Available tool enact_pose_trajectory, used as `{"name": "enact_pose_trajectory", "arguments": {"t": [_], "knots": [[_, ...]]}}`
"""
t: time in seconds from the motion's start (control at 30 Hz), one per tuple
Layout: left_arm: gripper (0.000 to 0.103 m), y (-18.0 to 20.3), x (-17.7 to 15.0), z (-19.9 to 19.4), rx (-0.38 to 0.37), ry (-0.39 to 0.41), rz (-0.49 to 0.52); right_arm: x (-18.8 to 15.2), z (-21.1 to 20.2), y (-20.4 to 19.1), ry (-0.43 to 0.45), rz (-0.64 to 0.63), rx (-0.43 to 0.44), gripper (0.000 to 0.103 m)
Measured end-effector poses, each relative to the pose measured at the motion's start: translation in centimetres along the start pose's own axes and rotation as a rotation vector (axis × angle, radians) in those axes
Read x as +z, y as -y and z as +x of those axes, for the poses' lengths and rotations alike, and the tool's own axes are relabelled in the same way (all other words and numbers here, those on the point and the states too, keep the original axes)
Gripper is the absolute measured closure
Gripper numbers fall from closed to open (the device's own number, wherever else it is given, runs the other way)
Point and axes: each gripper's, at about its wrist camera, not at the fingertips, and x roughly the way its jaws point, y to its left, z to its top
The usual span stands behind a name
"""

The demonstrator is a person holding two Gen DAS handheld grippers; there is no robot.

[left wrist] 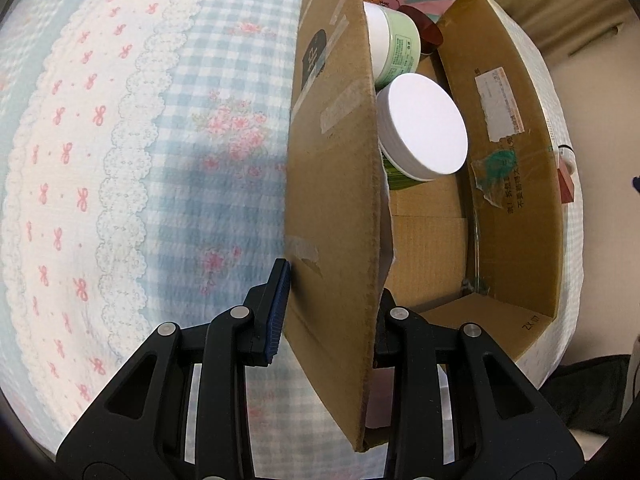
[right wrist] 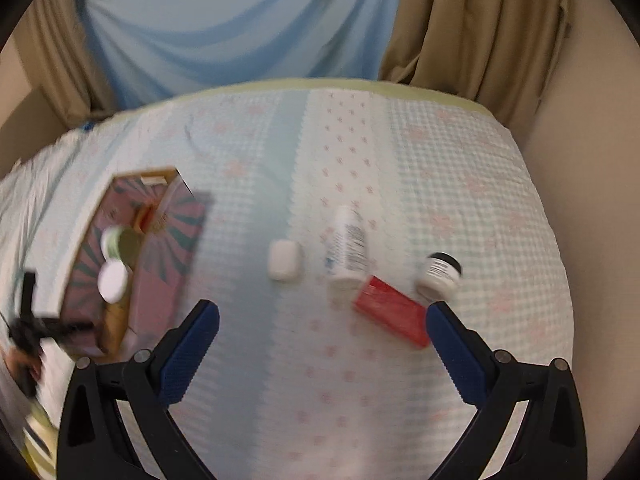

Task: Organize rigid objects
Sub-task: 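Move the right gripper to the red MARUBI box and close on it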

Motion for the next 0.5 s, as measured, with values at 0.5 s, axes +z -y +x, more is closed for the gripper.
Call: {"name": "enact_pose_trajectory", "arguments": {"t": [0.5], "knots": [[0.075,0.2,-0.7,-0.3,0.023,0.021,-0.028,-3.1,12.0,5.9,-0.225,-0.464,0.078,0.007]]}}
